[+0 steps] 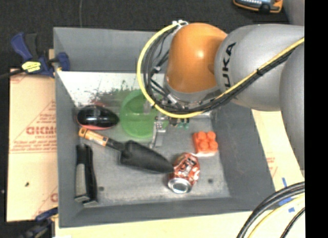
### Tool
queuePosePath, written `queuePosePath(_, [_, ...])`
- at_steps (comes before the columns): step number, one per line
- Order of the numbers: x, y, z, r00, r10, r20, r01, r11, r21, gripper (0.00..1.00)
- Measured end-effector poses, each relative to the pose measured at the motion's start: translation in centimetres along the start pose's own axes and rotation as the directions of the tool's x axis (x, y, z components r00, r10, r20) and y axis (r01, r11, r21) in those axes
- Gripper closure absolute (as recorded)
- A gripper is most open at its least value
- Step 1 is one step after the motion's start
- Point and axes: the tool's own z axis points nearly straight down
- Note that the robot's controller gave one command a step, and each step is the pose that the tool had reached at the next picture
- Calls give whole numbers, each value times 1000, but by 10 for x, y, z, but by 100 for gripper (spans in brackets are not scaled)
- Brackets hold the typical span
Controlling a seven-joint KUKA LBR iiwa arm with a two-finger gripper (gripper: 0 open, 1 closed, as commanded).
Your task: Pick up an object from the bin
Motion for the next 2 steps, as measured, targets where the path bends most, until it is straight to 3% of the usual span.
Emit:
queuePosePath(1, [8, -17, 54, 1000, 10, -13, -10, 1000, 3, 0])
queuePosePath(2, [7, -29, 52, 1000, -28, 5, 28, 1000, 1, 0])
